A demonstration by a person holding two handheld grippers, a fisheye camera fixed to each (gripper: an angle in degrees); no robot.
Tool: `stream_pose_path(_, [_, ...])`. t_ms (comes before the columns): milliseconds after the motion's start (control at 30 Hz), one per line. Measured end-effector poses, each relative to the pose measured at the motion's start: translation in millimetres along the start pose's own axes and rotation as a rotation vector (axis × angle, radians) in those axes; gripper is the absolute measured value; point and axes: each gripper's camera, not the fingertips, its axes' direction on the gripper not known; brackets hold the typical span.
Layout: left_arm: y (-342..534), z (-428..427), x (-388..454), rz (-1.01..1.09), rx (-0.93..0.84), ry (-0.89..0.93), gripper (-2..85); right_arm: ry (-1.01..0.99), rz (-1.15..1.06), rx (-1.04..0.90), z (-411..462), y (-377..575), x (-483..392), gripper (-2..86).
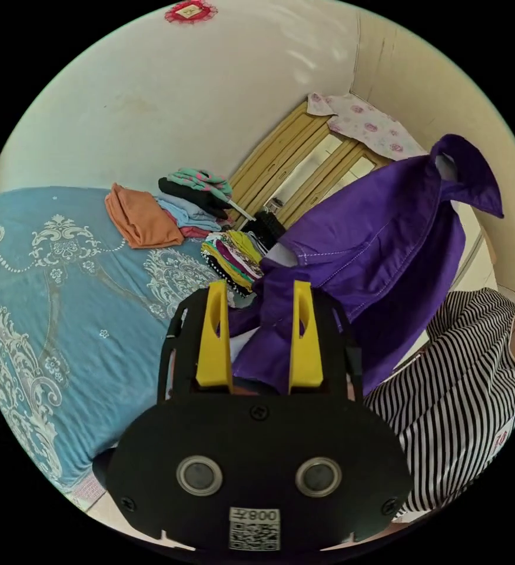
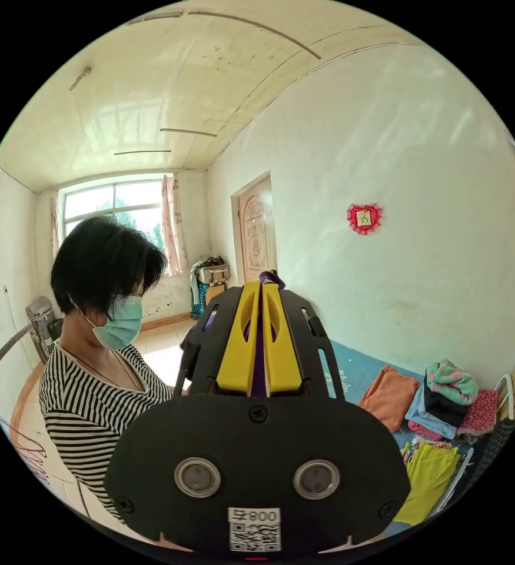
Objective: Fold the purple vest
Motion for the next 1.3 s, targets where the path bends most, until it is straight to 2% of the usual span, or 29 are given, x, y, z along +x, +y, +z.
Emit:
stream_pose_path(67, [10,-10,23,0.08,0.016,0.055,13.7,0.009,0.007,-0.009,-2,-4,-1,0.1])
stream_pose_path(167, [24,-29,59,0.179,0.027,0.04,5.3,0.017,0.016,-0.021,-5,-9,-1,0.2])
stream_pose_path(233, [33,-47,74,0.198,0.051,0.016,3.5,0.046,0.017,-0.022,-10,-12,-1,0.2])
stream_pose_path(333, [50,-94,91,0.22,0.126,0.026,2.2,0.076,0.038,-0.002,-25,-13,4,0.1])
stream_pose_path(567, [94,-269,155,0.345,0.418,-0.092,1.3,0.118,0.105,0.117,-80,8,15,0.1])
stream_pose_path(700, [126,-359,228,0.5,0.55,-0.234,1.1,0.058,0.137,0.173,-98,26,20,0.1])
stream_pose_path(900, [182,-438,332,0.688,0.663,-0.447,0.8,-0.066,0.113,0.227,-98,42,3,0.2])
stream_pose_path(1300, [324,-514,399,0.654,0.725,-0.67,0.4,-0.278,0.02,0.257,-53,111,-78,0.2])
